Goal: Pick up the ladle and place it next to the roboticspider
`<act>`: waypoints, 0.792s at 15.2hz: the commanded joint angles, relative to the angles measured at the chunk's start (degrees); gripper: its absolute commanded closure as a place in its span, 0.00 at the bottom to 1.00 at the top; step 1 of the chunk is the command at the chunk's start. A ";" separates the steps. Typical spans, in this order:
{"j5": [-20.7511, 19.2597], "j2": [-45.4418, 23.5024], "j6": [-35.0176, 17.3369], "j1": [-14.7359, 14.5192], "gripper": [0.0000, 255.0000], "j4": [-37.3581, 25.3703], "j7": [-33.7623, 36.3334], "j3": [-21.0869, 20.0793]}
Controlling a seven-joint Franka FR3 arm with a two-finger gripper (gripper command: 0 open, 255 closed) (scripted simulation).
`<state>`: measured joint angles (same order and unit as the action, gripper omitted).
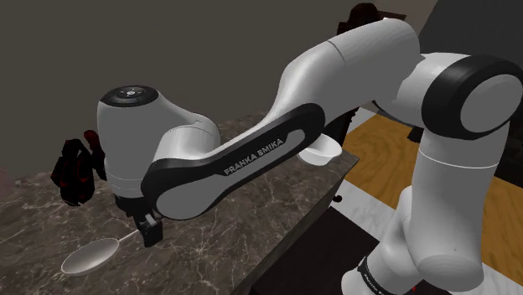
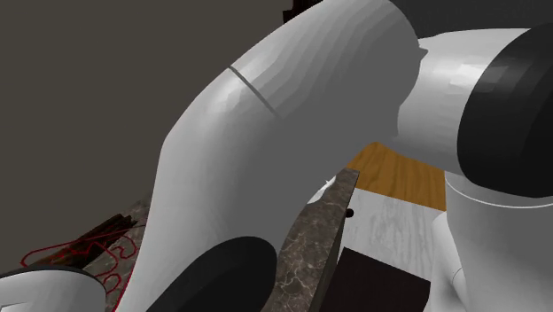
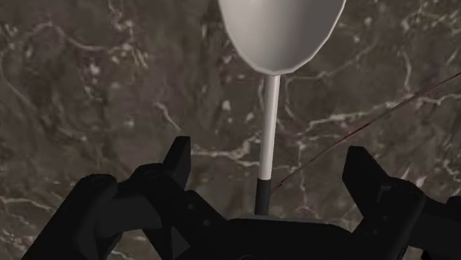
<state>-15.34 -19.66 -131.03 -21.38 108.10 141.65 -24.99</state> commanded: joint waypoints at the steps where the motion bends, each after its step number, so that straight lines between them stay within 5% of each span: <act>1: 0.79 1.19 1.40 0.23 0.00 -0.33 -0.51 -0.37; 4: 2.84 4.29 5.55 0.77 0.00 -1.74 -1.81 -1.23; 12: 2.84 4.29 5.55 0.76 0.00 -1.74 -1.81 -1.21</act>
